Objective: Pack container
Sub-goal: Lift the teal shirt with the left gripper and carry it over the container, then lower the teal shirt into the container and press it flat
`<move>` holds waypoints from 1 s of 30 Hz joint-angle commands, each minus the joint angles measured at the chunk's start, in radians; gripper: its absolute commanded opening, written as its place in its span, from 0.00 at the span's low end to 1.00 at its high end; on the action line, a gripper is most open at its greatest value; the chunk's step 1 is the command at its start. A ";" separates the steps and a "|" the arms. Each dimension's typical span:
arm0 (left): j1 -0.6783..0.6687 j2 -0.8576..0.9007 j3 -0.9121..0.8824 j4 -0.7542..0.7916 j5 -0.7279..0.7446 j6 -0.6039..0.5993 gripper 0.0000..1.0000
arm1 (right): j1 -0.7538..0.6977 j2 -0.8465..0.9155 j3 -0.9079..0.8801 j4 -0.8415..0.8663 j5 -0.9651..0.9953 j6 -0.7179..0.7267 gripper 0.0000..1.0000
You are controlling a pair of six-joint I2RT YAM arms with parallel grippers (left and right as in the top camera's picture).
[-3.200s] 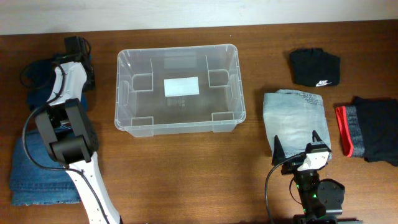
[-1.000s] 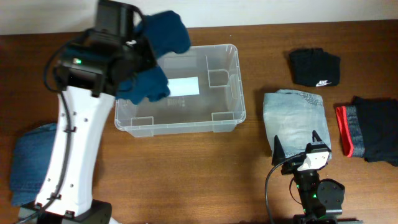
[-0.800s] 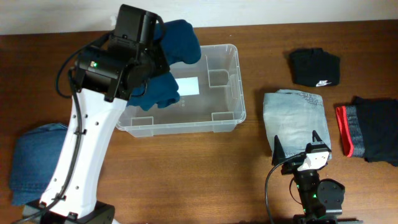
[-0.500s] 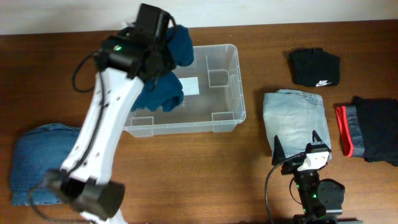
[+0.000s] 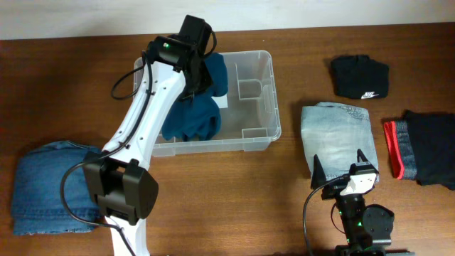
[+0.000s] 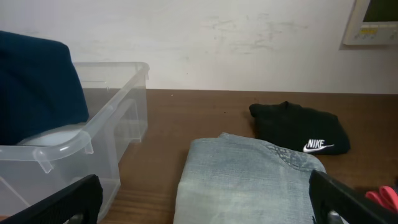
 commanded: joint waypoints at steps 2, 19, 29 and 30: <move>-0.014 0.012 0.017 0.011 0.019 -0.017 0.02 | -0.008 -0.008 -0.007 -0.001 -0.015 -0.003 0.99; -0.100 0.044 0.017 0.060 0.019 -0.012 0.99 | -0.008 -0.008 -0.007 -0.001 -0.015 -0.003 0.99; -0.118 0.044 0.022 0.146 0.018 0.141 0.99 | -0.008 -0.008 -0.007 -0.001 -0.015 -0.003 0.99; -0.114 0.044 0.022 0.149 0.010 0.151 0.99 | -0.008 -0.008 -0.007 -0.001 -0.015 -0.003 0.99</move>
